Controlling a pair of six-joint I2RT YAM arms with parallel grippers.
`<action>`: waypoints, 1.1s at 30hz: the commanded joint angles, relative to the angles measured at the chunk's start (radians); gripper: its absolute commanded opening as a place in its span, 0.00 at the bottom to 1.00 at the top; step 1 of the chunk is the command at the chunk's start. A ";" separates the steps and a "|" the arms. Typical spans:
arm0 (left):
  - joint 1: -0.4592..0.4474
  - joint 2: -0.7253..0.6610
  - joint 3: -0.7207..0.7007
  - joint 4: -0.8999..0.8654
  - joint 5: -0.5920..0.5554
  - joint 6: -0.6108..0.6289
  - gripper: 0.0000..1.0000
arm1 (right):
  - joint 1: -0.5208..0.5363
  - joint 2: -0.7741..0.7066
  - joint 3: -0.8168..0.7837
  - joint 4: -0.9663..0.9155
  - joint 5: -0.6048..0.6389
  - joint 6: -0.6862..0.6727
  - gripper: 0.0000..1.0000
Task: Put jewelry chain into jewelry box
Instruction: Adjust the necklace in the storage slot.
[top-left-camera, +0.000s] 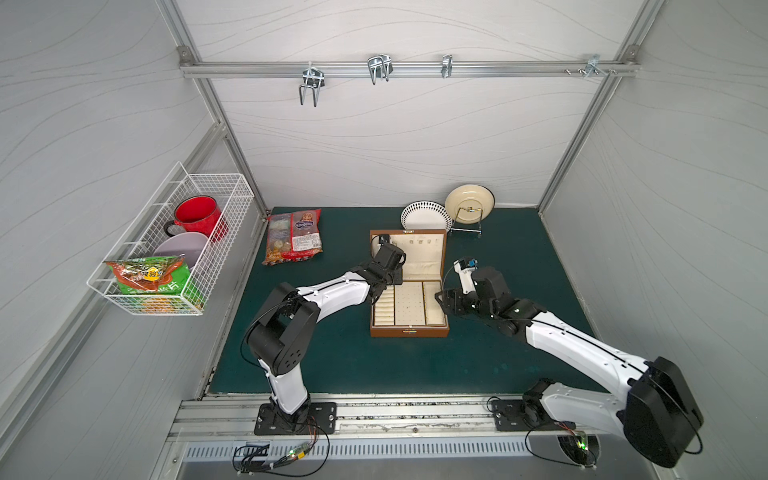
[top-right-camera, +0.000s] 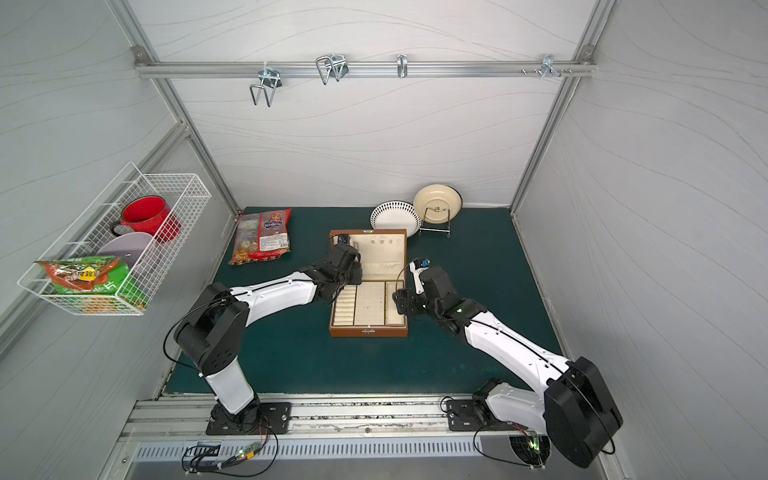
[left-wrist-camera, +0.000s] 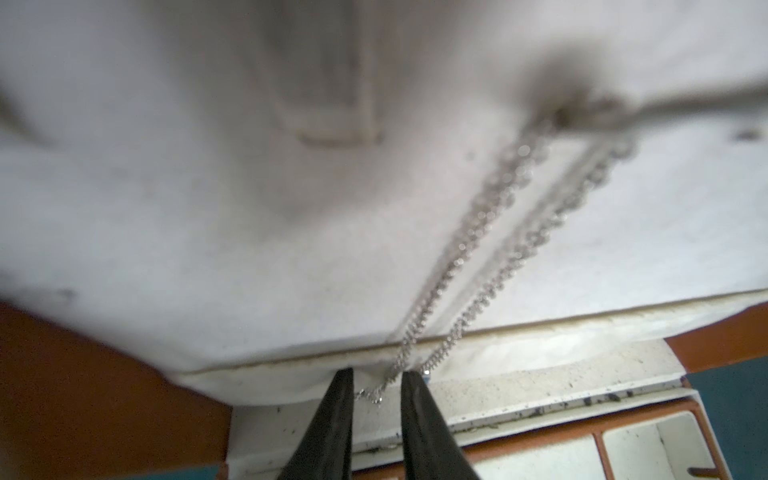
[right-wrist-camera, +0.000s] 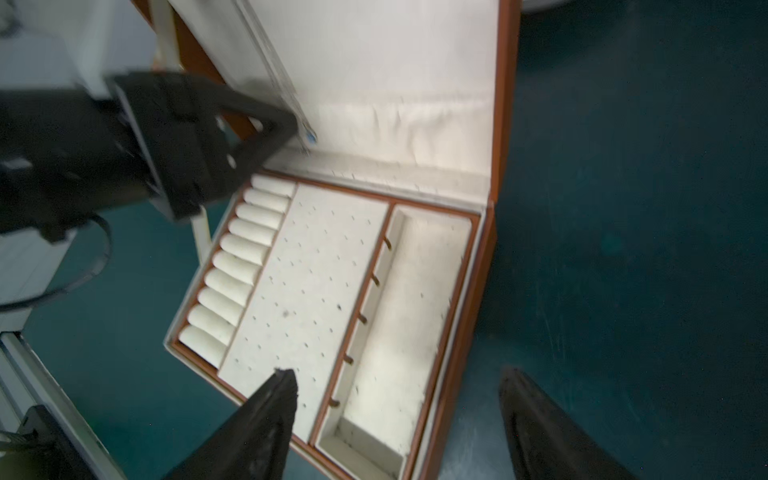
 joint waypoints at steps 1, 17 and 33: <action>-0.004 -0.003 0.006 -0.012 0.012 -0.011 0.25 | 0.016 -0.037 -0.038 -0.095 0.012 0.050 0.78; -0.004 0.003 0.008 -0.032 0.031 -0.022 0.25 | 0.061 0.036 -0.075 -0.074 -0.006 0.054 0.41; -0.004 0.039 0.018 -0.034 0.063 -0.028 0.25 | 0.070 0.037 -0.075 -0.077 0.002 0.047 0.33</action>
